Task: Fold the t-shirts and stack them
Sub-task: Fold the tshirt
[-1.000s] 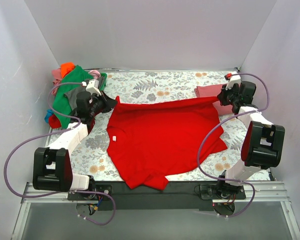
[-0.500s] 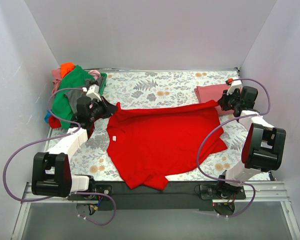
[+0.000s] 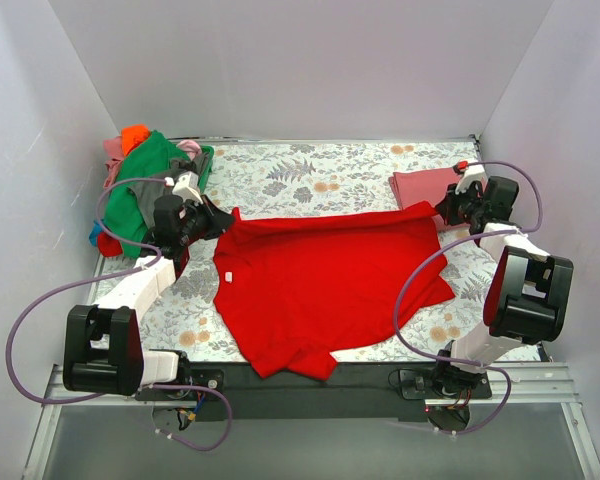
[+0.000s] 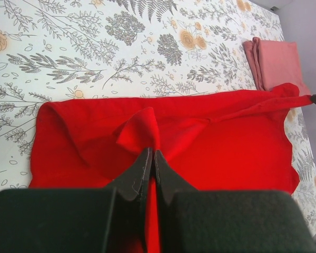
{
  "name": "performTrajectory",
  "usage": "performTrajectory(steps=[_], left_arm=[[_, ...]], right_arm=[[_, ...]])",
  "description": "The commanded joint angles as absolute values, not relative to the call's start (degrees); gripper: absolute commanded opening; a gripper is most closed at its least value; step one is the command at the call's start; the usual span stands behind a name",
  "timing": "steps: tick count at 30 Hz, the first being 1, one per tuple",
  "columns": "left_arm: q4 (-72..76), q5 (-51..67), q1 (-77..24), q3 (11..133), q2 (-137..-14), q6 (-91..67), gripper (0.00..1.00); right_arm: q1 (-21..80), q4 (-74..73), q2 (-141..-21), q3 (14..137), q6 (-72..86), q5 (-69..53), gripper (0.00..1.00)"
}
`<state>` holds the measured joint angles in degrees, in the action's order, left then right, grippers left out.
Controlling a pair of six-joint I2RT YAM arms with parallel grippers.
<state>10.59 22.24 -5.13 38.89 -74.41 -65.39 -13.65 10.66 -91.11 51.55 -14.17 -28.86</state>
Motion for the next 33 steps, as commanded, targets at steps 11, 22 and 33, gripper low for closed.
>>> performTrajectory(steps=[11,22,33], left_arm=[[9.4,20.7,-5.4,40.0,-72.7,-63.5,0.0],[8.7,21.9,-5.4,37.4,-70.8,-64.3,0.0],[7.6,23.7,-5.5,36.9,-71.1,-64.9,0.0]], right_arm=[[-16.0,9.6,-90.3,50.2,-18.2,-34.5,0.01],[-16.9,5.5,-91.8,49.9,-21.9,-35.7,0.1],[-19.0,3.3,-86.4,49.1,-22.1,-38.2,0.43]])
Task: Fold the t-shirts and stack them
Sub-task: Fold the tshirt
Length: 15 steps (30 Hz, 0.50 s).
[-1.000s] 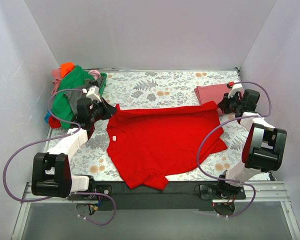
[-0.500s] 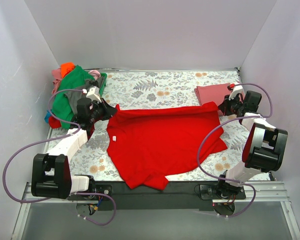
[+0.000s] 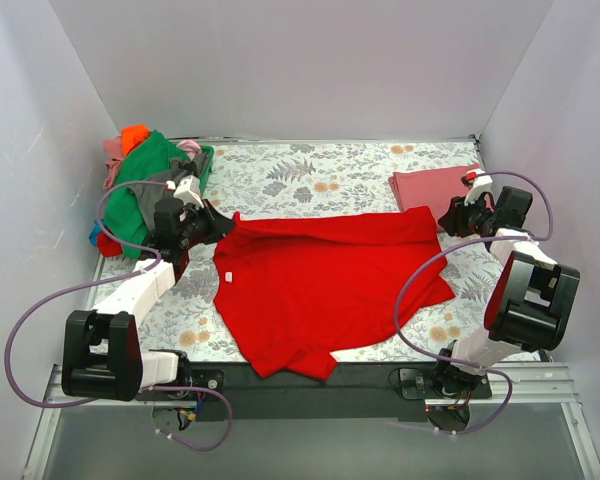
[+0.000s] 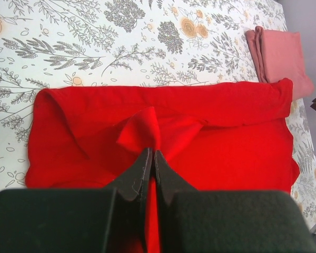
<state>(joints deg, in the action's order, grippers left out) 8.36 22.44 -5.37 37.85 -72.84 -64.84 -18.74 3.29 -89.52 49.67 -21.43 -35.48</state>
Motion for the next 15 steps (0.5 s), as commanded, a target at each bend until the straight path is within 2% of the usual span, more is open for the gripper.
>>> performTrajectory(steps=[1,15], left_arm=[[7.6,23.9,-5.5,36.9,-70.9,-65.0,0.0],[2.9,24.3,-6.6,35.6,-69.6,-65.9,0.0]], right_arm=[[-19.0,2.9,-86.3,49.0,-22.0,-38.7,0.43],[-19.0,1.8,-86.7,49.4,-21.4,-40.8,0.44]])
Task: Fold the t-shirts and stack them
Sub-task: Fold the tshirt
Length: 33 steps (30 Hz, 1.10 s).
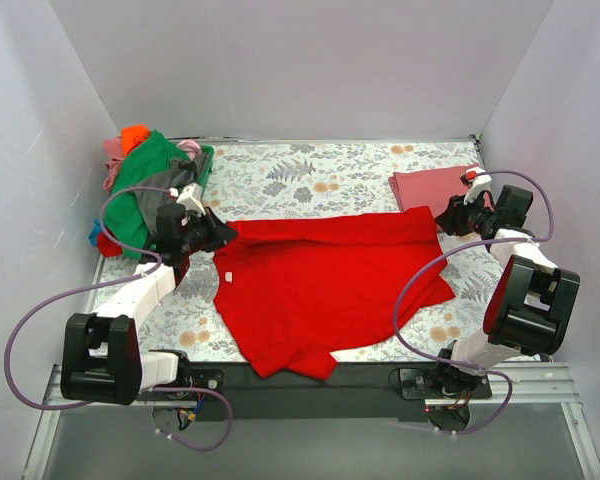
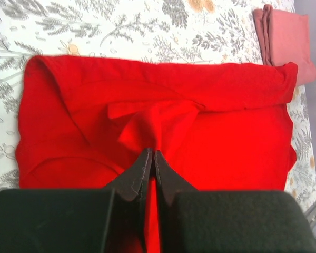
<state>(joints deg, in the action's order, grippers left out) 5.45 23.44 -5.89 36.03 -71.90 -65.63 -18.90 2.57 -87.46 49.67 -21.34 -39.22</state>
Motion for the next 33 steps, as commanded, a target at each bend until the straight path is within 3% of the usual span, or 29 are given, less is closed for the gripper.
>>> performTrajectory(steps=[1,3,4,8,12,21,33], left_arm=[[1.9,25.0,-6.7,35.9,-69.5,-66.3,0.02],[-5.0,27.2,-7.1,37.0,-69.5,-66.9,0.17],[-7.3,28.3,-7.3,37.5,-69.3,-67.2,0.35],[-18.2,30.1,-7.8,39.0,-64.7,-67.6,0.58],[-22.1,21.6,-7.7,40.2,-60.9,-67.4,0.74],[-23.0,19.2,-7.9,49.6,-84.9,-64.5,0.73],[-25.0,20.7,-9.8,55.8,-96.7,-58.8,0.49]], right_arm=[[-19.0,1.8,-86.7,49.4,-21.4,-40.8,0.44],[-19.0,1.8,-86.7,49.4,-21.4,-40.9,0.44],[-19.0,1.8,-86.5,49.4,-21.4,-41.0,0.44],[-19.0,1.8,-86.5,49.6,-21.3,-41.4,0.45],[-19.0,1.6,-87.0,50.0,-20.5,-42.4,0.45],[-19.0,0.1,-86.4,49.9,-20.2,-43.7,0.45],[-19.0,0.1,-87.4,50.3,-20.1,-44.0,0.45]])
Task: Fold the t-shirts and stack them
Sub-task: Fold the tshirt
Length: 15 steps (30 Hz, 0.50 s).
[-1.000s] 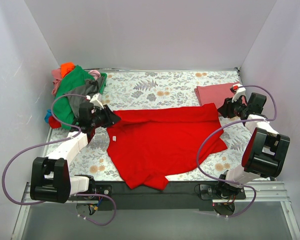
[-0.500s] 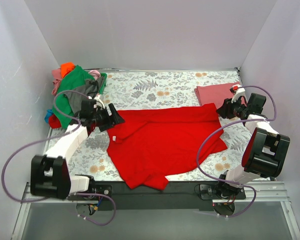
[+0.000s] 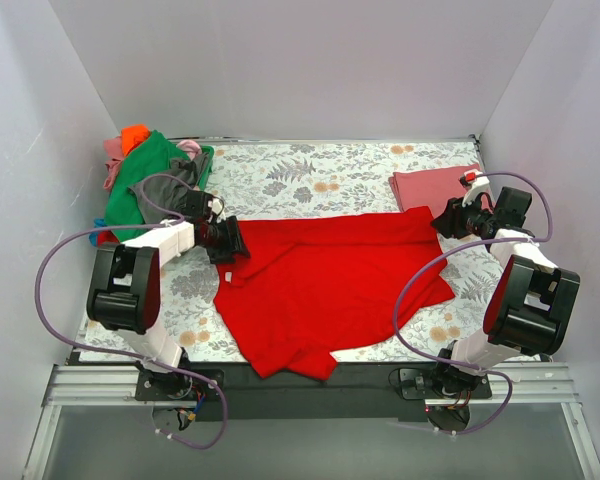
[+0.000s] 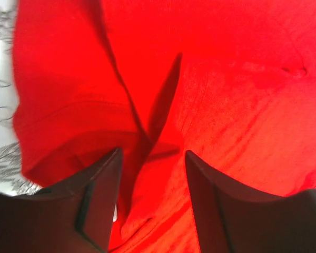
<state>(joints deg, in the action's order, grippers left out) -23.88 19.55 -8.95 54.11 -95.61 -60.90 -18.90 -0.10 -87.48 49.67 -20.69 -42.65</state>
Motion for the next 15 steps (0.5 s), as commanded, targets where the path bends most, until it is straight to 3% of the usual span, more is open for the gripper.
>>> performTrajectory(steps=[1,9,15], left_arm=[[-25.0,20.7,-10.0,56.1,-96.8,-58.8,0.47],[-26.5,19.4,-11.1,56.8,-95.8,-59.2,0.23],[-28.5,17.3,-12.0,57.7,-93.6,-59.5,0.19]], right_arm=[[-19.0,0.1,-87.4,50.4,-20.1,-44.0,0.45],[-19.0,0.1,-87.6,50.4,-20.1,-44.0,0.45],[-19.1,0.1,-87.6,50.4,-20.1,-44.1,0.46]])
